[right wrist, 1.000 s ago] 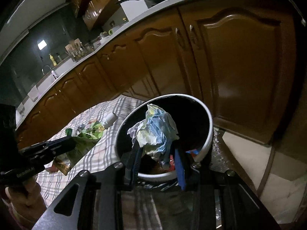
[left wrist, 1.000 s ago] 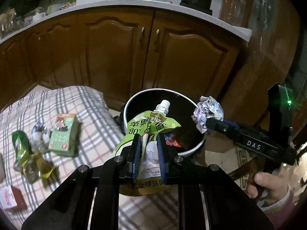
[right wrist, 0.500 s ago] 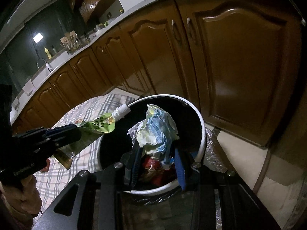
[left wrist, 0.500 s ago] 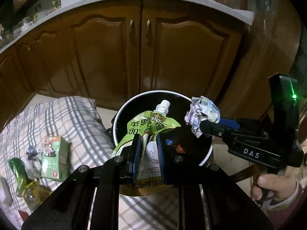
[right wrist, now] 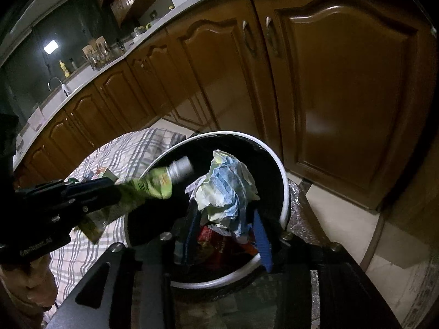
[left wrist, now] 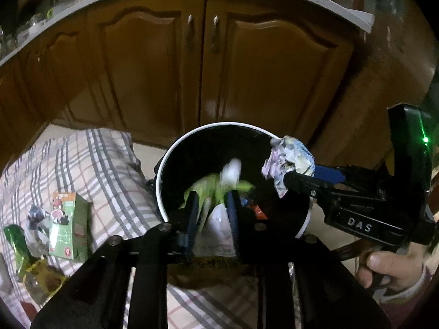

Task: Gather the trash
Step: 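Move both items over the bin and open both tools to drop them, then move both open tools back over the remaining trash on the table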

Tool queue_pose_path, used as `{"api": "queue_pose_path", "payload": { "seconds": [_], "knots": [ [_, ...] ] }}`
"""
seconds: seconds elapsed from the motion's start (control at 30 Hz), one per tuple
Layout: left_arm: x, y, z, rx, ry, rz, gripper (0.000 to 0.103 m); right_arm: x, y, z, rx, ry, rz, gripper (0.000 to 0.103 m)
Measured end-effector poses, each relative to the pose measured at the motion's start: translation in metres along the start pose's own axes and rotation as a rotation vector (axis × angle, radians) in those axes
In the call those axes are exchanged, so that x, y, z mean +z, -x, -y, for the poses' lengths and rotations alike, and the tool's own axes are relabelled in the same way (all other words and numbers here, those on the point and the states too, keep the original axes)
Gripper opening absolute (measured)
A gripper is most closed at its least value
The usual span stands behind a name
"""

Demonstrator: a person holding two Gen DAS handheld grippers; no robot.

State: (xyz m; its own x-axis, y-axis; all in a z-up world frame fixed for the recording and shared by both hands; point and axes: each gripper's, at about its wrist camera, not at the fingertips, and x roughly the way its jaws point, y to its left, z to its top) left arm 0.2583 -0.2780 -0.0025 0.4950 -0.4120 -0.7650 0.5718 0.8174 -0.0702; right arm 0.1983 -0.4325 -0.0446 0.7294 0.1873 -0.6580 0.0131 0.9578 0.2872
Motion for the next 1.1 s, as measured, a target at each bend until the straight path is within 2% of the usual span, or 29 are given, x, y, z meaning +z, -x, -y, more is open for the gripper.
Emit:
{"api": "queue_pose_path", "payload": {
  "seconds": [0.03,0.13,0.27,0.33,0.4,0.73,1.1],
  "knots": [
    [0.0,0.001,-0.001,-0.003,0.008,0.004,0.034,0.0,0.0,0.001,0.003,-0.004,0.0,0.054],
    [-0.003,0.009,-0.005,-0.002,0.029,0.027,0.042,0.001,0.001,0.003,0.008,-0.013,0.003,0.059],
    [-0.015,0.022,-0.013,0.001,0.067,0.054,0.046,-0.004,0.009,0.001,0.016,-0.028,0.017,0.066],
    [-0.023,0.028,-0.02,-0.002,0.097,0.062,0.048,-0.008,0.012,-0.002,0.028,-0.032,0.028,0.078],
    [-0.037,0.036,-0.03,-0.008,0.137,0.069,0.049,-0.013,0.016,-0.007,0.032,-0.032,0.041,0.083],
    [-0.102,0.078,-0.087,0.027,0.316,0.1,0.049,-0.046,0.026,-0.051,0.115,-0.03,0.054,0.089],
    [-0.166,0.11,-0.145,0.107,0.446,0.087,0.049,-0.073,0.004,-0.112,0.194,0.032,-0.025,0.09]
  ]
}}
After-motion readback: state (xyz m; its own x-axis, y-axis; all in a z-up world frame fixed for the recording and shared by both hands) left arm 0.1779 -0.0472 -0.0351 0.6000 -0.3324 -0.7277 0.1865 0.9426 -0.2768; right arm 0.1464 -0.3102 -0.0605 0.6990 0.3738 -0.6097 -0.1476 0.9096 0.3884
